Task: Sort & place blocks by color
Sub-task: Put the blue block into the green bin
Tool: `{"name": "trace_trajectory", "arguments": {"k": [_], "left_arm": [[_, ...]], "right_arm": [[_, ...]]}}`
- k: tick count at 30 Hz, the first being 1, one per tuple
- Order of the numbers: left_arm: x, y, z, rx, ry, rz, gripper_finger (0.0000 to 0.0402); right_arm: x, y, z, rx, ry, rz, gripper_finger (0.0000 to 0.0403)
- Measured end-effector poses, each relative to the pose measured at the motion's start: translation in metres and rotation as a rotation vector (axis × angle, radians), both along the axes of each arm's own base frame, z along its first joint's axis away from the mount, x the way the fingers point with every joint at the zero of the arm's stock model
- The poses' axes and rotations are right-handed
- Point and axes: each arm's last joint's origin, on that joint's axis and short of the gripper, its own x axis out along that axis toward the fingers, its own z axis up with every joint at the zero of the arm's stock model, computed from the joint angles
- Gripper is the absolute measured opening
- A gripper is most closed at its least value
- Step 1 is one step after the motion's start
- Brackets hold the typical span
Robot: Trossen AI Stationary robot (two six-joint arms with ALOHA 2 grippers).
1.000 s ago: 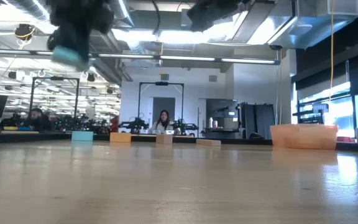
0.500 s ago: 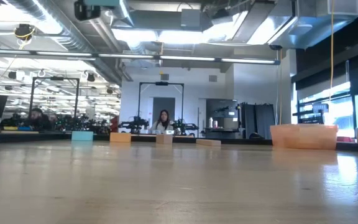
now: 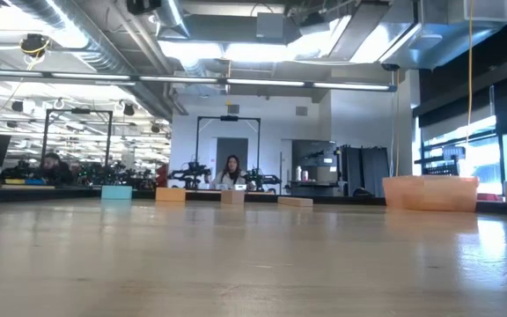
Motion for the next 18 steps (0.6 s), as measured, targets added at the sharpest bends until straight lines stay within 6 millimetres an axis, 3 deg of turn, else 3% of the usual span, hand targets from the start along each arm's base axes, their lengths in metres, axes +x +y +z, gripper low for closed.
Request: {"name": "trace_trajectory", "arguments": {"k": [18], "left_arm": [[0.023,0.000,-0.008,0.005,-0.019,-0.088,0.0122]], "right_arm": [[0.018,0.007,-0.013,0.013,-0.040,0.041,0.0171]]}}
